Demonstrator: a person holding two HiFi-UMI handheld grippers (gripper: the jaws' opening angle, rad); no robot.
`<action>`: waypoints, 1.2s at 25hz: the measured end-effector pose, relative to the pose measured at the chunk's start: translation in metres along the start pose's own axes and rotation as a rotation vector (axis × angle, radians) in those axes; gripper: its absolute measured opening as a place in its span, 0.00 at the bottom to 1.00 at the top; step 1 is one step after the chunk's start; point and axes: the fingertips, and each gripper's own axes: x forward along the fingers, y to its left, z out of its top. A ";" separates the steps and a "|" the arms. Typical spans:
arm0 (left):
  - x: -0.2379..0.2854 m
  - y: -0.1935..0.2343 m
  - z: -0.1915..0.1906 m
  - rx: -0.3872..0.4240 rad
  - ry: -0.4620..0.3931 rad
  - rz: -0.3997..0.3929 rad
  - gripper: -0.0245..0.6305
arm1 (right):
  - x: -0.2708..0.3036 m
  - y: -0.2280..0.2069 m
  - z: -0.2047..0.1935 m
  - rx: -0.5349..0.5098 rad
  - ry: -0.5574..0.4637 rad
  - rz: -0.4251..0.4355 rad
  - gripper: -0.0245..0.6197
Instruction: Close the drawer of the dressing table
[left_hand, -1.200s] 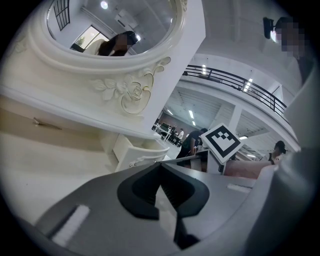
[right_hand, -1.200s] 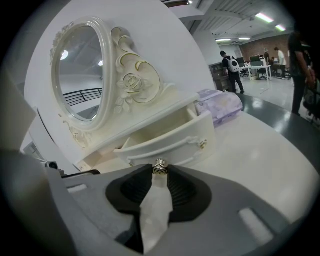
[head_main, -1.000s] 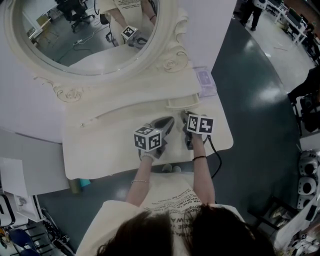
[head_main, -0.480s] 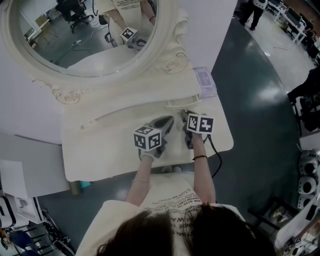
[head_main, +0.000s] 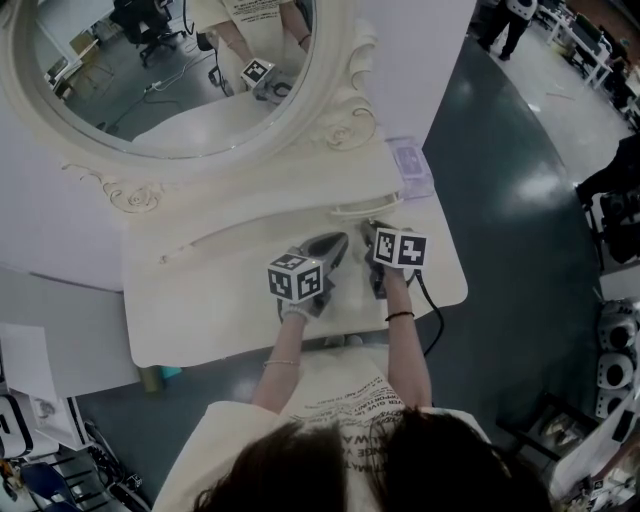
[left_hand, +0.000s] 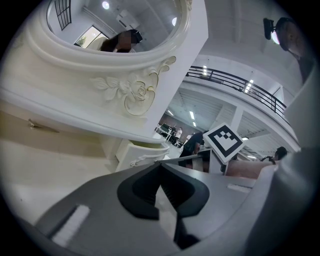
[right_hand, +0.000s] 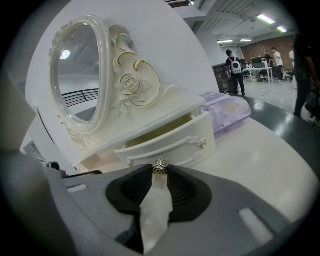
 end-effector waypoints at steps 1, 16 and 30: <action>0.000 0.001 0.000 -0.001 0.000 0.001 0.04 | 0.001 0.000 0.001 0.000 -0.001 0.001 0.20; 0.010 0.013 0.002 -0.010 0.008 0.006 0.04 | 0.014 -0.001 0.012 -0.012 -0.005 0.014 0.20; 0.014 0.018 0.006 -0.010 0.002 0.013 0.04 | 0.020 -0.002 0.018 -0.015 -0.005 0.022 0.20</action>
